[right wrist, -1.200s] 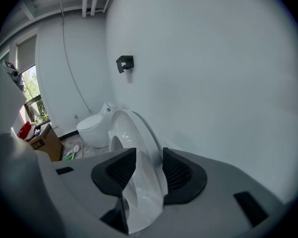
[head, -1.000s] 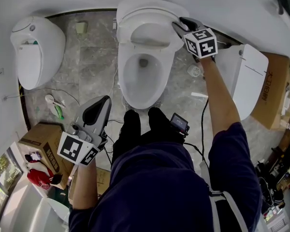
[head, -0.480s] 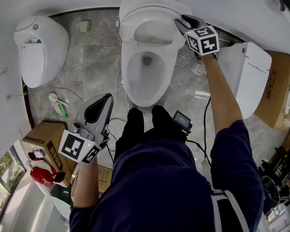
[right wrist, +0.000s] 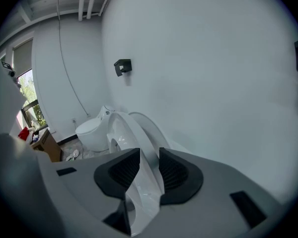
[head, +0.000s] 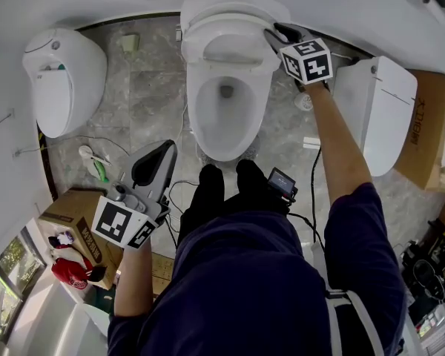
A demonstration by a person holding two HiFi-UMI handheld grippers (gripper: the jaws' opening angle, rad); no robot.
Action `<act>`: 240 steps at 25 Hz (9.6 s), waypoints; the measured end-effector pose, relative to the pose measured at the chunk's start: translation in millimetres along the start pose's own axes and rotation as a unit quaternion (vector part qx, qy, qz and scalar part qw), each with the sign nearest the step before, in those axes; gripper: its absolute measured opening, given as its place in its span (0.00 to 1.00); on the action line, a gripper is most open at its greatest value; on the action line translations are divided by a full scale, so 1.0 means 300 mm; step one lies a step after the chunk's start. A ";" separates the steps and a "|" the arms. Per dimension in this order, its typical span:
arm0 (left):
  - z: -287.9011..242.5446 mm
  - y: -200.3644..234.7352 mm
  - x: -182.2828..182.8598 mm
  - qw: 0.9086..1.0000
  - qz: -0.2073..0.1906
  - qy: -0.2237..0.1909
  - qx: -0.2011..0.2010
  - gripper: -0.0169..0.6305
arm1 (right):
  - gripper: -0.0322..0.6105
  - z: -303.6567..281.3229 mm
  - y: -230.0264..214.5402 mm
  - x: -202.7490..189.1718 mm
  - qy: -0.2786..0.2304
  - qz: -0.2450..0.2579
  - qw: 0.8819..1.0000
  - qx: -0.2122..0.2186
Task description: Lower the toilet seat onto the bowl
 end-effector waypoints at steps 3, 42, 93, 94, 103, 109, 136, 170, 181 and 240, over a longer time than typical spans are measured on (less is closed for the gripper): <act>0.013 -0.010 -0.001 1.000 -0.003 -0.001 -0.001 0.03 | 0.23 0.015 0.014 -0.010 -0.001 -0.003 1.000 -0.001; 0.182 -0.173 -0.052 0.999 -0.029 -0.020 -0.021 0.03 | 0.26 0.228 0.278 -0.237 0.020 0.012 1.000 0.005; 0.128 -0.243 -0.039 0.997 -0.039 -0.020 -0.057 0.03 | 0.31 0.365 0.512 -0.590 0.099 0.101 0.990 0.024; 0.126 -0.242 -0.039 0.997 -0.038 -0.020 -0.058 0.03 | 0.31 0.365 0.515 -0.594 0.100 0.102 0.989 0.022; 0.118 -0.224 -0.045 0.998 -0.034 -0.014 -0.060 0.03 | 0.39 0.363 0.510 -0.674 0.120 0.055 0.991 -0.005; 0.105 -0.218 -0.054 0.997 -0.032 -0.010 -0.063 0.03 | 0.39 0.363 0.501 -0.725 0.125 0.015 0.991 -0.035; 0.054 -0.191 -0.077 0.997 -0.019 0.002 -0.081 0.03 | 0.39 0.367 0.539 -0.863 0.151 -0.045 0.987 -0.027; 0.034 -0.265 -0.178 0.995 0.002 0.008 -0.103 0.03 | 0.10 0.466 0.541 -0.916 0.114 -0.099 0.988 -0.024; 0.053 -0.260 -0.211 0.995 0.011 0.014 -0.097 0.03 | 0.10 0.410 0.562 -0.900 0.112 -0.096 0.989 -0.008; 0.026 -0.237 -0.275 0.991 0.007 0.054 -0.125 0.03 | 0.10 0.345 0.615 -1.175 0.170 -0.177 0.969 -0.004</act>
Point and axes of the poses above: the fingertips, and each gripper's own axes: z backward along the fingers, y to its left, x out of its top, the point moved 4 cm from there along z, backward along the fingers, and after that the axes turned 11 degrees about -z, right-handed, at the moved point
